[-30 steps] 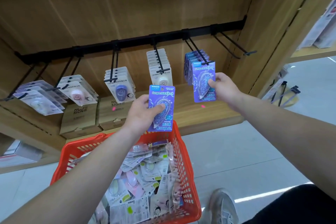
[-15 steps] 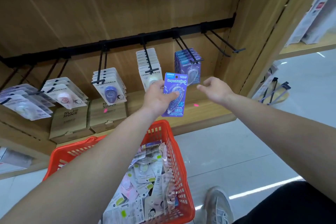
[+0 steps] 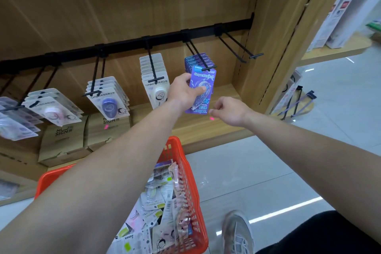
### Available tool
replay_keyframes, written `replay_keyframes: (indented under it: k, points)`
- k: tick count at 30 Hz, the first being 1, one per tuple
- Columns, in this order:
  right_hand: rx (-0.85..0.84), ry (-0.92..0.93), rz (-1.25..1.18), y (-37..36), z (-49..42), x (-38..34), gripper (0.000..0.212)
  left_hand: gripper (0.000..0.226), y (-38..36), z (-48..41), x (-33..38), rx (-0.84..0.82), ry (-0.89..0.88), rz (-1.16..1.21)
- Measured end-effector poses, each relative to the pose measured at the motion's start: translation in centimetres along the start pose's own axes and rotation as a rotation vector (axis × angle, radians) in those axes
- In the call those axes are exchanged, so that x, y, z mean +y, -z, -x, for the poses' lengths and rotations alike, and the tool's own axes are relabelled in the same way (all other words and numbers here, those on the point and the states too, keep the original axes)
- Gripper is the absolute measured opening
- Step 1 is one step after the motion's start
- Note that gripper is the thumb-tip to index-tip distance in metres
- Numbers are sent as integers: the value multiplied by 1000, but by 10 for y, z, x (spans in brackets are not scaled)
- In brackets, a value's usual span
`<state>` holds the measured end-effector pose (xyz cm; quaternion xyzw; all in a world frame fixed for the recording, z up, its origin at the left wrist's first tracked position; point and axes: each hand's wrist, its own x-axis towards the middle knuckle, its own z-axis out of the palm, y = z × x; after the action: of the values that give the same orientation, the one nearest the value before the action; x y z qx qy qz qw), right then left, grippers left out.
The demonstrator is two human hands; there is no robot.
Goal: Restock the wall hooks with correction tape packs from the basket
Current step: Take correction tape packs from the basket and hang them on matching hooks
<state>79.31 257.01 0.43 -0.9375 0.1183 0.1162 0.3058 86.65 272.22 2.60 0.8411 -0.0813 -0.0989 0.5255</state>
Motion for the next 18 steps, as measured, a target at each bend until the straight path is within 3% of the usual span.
replay_keyframes:
  k: [7, 12, 16, 18]
  points:
    - [-51, 36, 39, -8, 5, -6, 31, 22, -7, -18, -2, 31, 13, -31]
    - [-55, 4, 98, -9, 3, -7, 35, 34, -5, -25, -3, 94, 107, -54]
    - [-55, 18, 129, -18, 10, -18, 40, 56, 11, 14, -29, 17, 80, -117]
    - [-83, 38, 144, -29, 18, -28, 39, 53, 30, 53, -54, -46, 79, -157]
